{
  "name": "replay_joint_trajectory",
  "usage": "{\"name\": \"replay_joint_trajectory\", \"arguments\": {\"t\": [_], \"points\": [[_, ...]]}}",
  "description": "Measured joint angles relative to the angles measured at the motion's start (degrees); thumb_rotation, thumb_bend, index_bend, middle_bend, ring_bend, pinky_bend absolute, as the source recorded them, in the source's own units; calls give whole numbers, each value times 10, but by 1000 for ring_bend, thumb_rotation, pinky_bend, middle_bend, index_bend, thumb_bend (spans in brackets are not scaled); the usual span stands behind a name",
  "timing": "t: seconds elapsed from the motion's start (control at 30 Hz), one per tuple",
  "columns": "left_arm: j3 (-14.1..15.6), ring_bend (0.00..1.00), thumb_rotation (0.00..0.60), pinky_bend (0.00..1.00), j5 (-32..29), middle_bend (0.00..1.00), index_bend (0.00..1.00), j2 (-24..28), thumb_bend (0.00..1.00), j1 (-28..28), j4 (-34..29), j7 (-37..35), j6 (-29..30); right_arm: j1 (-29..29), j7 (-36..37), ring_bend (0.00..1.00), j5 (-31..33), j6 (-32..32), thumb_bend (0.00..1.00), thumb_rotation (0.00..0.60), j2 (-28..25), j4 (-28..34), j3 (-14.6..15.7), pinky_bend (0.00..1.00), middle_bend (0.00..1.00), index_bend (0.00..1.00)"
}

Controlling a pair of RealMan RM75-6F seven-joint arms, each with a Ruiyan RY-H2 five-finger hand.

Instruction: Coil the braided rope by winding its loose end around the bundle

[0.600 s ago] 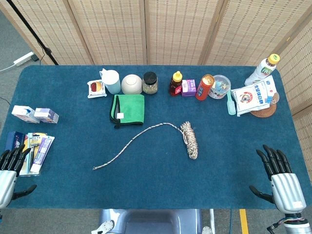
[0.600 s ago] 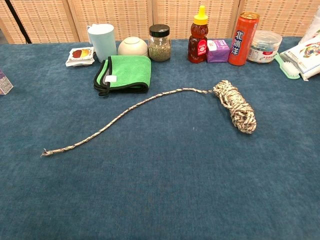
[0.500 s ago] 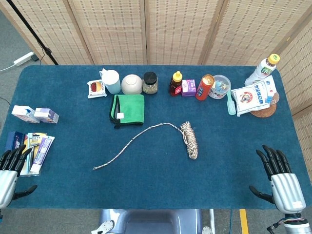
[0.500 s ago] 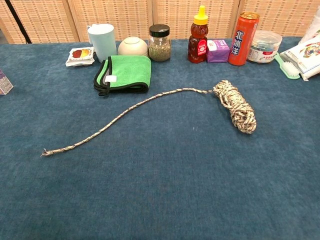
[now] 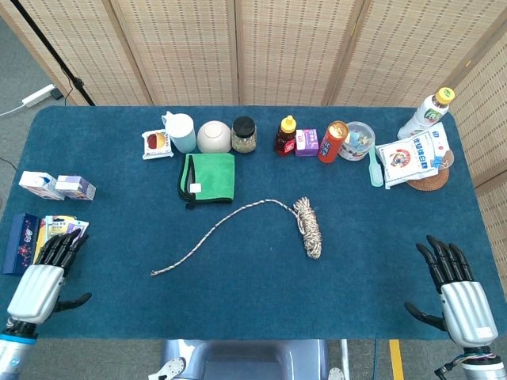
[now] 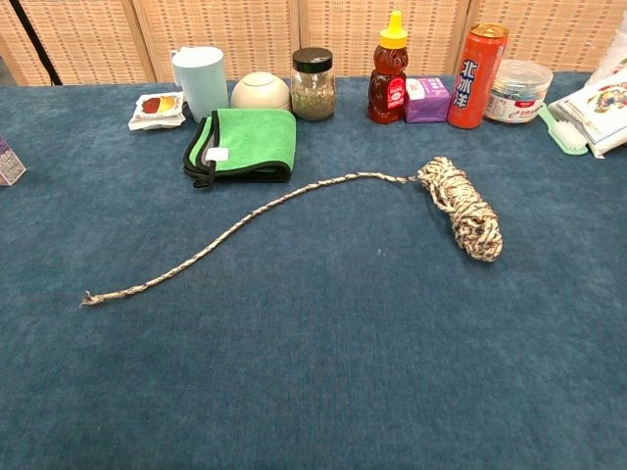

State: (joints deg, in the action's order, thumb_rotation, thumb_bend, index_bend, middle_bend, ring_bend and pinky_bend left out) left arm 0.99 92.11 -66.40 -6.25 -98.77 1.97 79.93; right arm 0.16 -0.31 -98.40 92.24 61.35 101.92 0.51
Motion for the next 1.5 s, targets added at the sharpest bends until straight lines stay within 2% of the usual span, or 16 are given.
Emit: {"name": "replay_joint_trajectory", "arguments": {"t": [0.2,0.4,0.67,0.87,1.23,1.5], "points": [[-26,0,600,0,-67,0,296,-39,86,-35,-21,50,-59,1,6,0,3,-1,0,600,-2,0,-1,0,0,0],[-54,0,600,0,-170,0,299,-103,89,-76,-30,139,-117,2,11,0,7,-4,0,600,-4,0,-2,0,0,0],[-73,0,600,0,-250,0,292,-213,89,-110,4,240,-121,4,16,0,13,-8,0,600,-6,1,-5,0,0,0],[-78,0,600,0,-264,0,293,-259,89,-124,42,254,-109,7,20,0,21,-14,0,600,-7,-1,-7,0,0,0],[-89,0,600,0,-270,0,292,-289,89,-143,95,253,-106,9,14,0,21,-18,0,600,-4,0,-6,0,0,0],[-115,0,600,0,-276,0,292,-305,89,-166,144,248,-111,9,6,0,22,-21,0,600,-1,1,-5,0,0,0]]}}
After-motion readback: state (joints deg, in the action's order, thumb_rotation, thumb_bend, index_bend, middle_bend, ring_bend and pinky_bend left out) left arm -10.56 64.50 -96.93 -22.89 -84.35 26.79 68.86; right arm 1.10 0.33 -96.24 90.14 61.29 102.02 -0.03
